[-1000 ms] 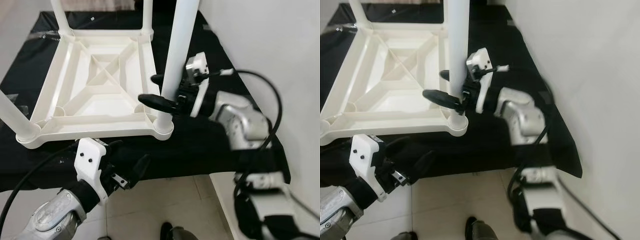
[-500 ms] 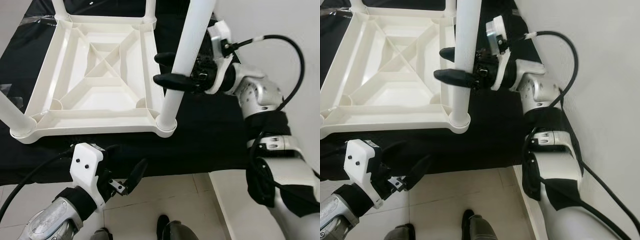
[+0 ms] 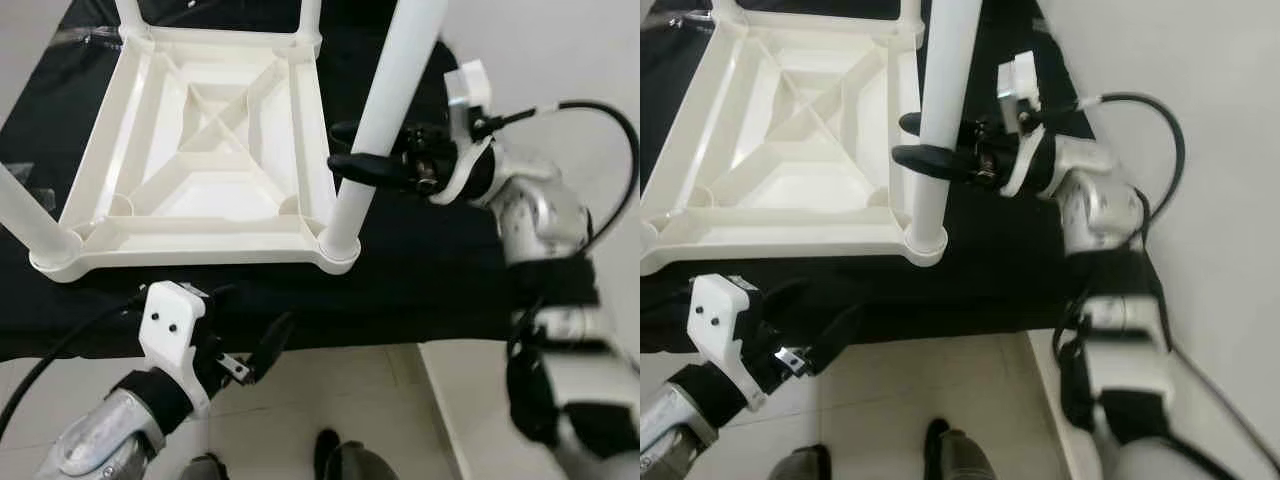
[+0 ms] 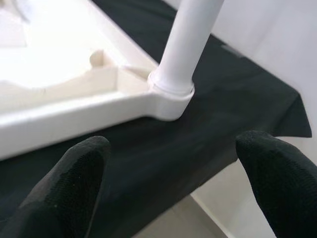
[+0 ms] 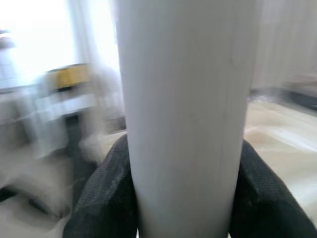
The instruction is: Building children table
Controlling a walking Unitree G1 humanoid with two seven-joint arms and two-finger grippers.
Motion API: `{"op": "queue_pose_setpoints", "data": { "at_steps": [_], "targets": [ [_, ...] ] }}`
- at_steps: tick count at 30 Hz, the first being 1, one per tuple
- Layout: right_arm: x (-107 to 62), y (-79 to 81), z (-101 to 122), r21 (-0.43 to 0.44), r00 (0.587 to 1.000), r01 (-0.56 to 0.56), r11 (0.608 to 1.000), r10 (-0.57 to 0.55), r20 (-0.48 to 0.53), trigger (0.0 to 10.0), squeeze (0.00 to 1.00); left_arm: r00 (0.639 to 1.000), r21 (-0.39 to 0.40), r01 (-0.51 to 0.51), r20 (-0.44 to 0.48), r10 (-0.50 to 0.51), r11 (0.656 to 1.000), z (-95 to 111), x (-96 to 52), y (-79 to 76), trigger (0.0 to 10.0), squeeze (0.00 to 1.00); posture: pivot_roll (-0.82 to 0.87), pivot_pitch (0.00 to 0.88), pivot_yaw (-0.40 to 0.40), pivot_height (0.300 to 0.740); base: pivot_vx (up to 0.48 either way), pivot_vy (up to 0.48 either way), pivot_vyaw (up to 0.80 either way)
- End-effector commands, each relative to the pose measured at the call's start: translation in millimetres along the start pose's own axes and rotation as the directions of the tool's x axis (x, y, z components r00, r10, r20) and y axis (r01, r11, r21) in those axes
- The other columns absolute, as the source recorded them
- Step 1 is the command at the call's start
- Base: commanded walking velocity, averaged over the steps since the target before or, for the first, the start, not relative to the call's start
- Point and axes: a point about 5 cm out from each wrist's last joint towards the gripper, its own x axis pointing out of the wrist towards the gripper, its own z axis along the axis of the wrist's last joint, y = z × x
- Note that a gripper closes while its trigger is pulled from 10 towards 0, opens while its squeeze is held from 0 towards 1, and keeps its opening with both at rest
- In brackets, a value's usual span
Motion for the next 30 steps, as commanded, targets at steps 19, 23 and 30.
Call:
{"op": "queue_pose_setpoints", "data": {
  "at_steps": [19,23,30],
  "targets": [
    [23.0,28.0,-70.5,-0.049,0.746,0.597,0.801,-0.576,-0.335,10.0,0.94,0.999,0.019,0.033,0.006,-0.033,0.999,0.7,7.1,6.1,10.0,0.0,0.15,0.218,-0.099,0.74,0.0,0.0,0.0],
    [12.6,27.9,-55.1,0.009,0.792,0.583,0.813,-0.565,-0.232,10.0,1.0,0.999,0.019,0.037,-0.009,-0.037,0.999,-3.2,7.7,4.6,10.0,0.0,0.13,0.226,-0.098,0.74,0.0,0.0,0.0],
    [-30.0,33.8,-51.4,-0.006,0.861,0.48,0.877,-0.472,-0.191,10.0,1.0,0.999,0.032,-0.006,-0.031,0.007,0.999,-10.3,10.6,7.5,10.0,0.0,0.11,0.23,-0.084,0.74,0.0,0.0,0.0]
  ]
}}
